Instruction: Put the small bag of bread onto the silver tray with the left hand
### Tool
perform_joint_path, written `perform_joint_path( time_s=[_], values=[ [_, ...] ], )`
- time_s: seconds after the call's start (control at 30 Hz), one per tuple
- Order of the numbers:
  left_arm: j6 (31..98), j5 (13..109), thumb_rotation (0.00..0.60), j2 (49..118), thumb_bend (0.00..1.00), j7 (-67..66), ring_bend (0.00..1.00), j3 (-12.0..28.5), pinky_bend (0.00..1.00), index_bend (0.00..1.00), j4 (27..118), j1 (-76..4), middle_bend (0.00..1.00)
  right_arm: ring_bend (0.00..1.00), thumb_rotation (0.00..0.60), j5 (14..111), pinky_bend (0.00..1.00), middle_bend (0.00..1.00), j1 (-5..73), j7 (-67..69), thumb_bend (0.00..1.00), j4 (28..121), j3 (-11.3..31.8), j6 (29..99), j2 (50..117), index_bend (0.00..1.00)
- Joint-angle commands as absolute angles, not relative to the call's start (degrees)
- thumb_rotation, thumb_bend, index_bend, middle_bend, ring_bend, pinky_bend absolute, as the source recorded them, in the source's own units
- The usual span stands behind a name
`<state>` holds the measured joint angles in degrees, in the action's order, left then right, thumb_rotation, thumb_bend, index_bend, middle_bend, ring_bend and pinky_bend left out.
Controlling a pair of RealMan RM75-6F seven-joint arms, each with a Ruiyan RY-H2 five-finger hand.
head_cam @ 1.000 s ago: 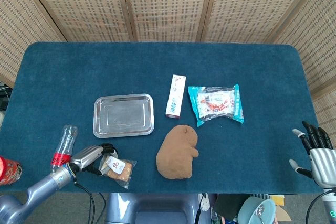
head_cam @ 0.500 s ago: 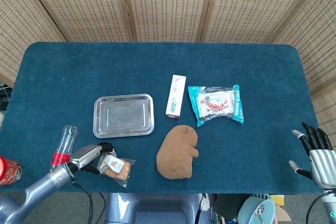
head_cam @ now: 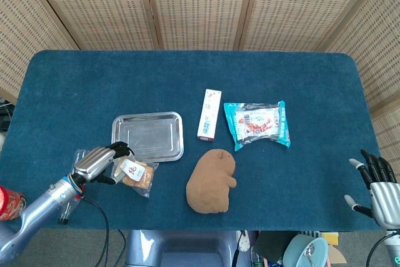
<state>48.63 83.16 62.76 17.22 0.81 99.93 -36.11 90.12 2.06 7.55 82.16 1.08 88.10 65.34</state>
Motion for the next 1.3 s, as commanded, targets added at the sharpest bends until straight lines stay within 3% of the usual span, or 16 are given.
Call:
perform_joint_path(
  time_s=[0.03,0.47,0.53,0.6,0.67,0.8,1.17,1.3],
  values=[
    [47.5,81.4,0.600,64.4,0.47,18.0,0.13,2.5,0.29,0.42,96.2,-37.5,0.28,0.00,0.600,91.1,0.00,0.00,1.5,7.9,0.22,81.8,0.5,89.0,65.7,0.14],
    [45.6,77.0,0.600,67.1,0.47,20.3,0.13,5.9,0.27,0.42,87.2,-39.5,0.27,0.00,0.600,91.6,0.00,0.00,0.1,8.9,0.22,80.2,-0.8,89.8,66.7,0.14],
    [45.7,77.0,0.600,67.5,0.46,20.9,0.13,6.5,0.24,0.42,86.2,-39.8,0.24,0.00,0.600,91.2,0.00,0.00,-0.1,9.3,0.22,79.7,-0.7,89.6,67.0,0.14],
    [45.9,77.3,0.600,67.8,0.42,20.9,0.07,6.7,0.16,0.39,85.5,-40.0,0.15,0.00,0.600,90.7,0.00,0.00,-0.1,9.6,0.22,79.3,-0.6,89.3,67.2,0.14],
    [46.4,77.5,0.600,67.8,0.37,20.5,0.01,6.9,0.05,0.29,85.2,-40.1,0.04,0.00,0.600,90.2,0.00,0.00,-0.2,10.1,0.22,79.0,-0.4,89.1,67.2,0.14],
    [48.0,76.9,0.600,66.9,0.30,17.7,0.00,7.4,0.00,0.07,85.4,-39.8,0.00,0.00,0.600,89.8,0.00,0.00,-0.3,11.5,0.22,78.5,-0.1,89.2,67.2,0.14],
    [50.6,74.3,0.600,62.5,0.28,13.4,0.00,7.6,0.00,0.00,90.6,-37.4,0.00,0.00,0.600,89.2,0.00,0.00,0.3,12.5,0.22,77.4,0.8,88.4,67.5,0.14],
    [59.2,75.1,0.600,56.9,0.29,3.9,0.00,5.0,0.00,0.00,98.3,-31.8,0.00,0.00,0.600,88.4,0.00,0.00,1.7,11.7,0.22,78.4,2.0,86.9,66.9,0.14]
  ],
)
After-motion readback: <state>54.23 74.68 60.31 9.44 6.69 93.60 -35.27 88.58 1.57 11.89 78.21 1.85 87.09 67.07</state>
